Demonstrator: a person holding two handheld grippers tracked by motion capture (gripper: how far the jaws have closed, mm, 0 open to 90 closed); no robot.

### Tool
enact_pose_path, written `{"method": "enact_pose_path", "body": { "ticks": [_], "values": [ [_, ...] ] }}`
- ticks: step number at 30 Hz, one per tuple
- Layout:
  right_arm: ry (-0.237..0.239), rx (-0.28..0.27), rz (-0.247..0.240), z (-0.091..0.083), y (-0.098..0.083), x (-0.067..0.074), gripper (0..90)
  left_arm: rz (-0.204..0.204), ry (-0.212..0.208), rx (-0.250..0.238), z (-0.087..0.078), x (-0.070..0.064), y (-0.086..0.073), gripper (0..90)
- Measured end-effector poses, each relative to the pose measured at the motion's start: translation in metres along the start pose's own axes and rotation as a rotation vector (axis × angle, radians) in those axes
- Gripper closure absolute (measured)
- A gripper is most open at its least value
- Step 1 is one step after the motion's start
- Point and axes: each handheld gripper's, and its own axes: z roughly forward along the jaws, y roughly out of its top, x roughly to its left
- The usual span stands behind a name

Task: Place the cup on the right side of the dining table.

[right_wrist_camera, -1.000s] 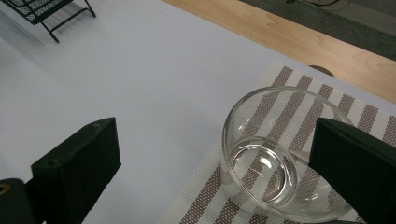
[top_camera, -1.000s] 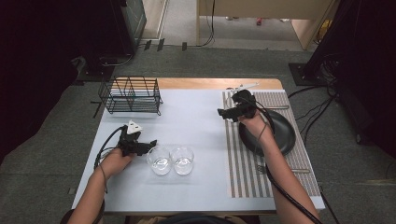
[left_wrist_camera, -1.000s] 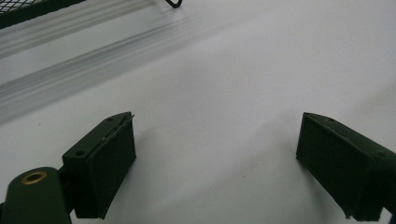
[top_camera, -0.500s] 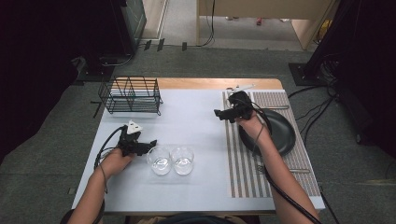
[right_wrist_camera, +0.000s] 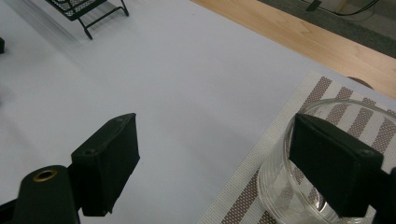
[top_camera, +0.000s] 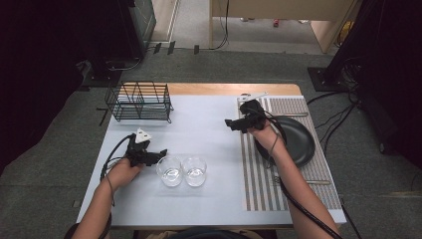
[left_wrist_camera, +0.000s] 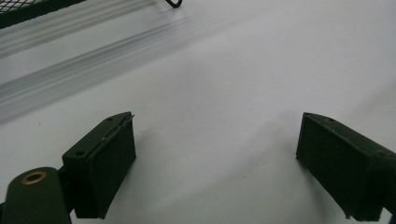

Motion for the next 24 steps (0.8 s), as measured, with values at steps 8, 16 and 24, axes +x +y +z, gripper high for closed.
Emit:
{"method": "enact_pose_path", "body": {
  "ticks": [8, 16, 24],
  "values": [
    [0.001, -0.012, -0.008, -0.001, 0.000, 0.002, 15.9, 0.000, 0.000, 0.000, 0.000, 0.000, 0.000, 11.7],
    [0.025, -0.013, -0.032, -0.002, 0.003, 0.011, 16.0, 0.000, 0.000, 0.000, 0.000, 0.000, 0.000, 11.6],
    [0.040, -0.011, -0.040, 0.000, 0.003, 0.015, 16.1, 0.000, 0.000, 0.000, 0.000, 0.000, 0.000, 11.7]
  ]
}}
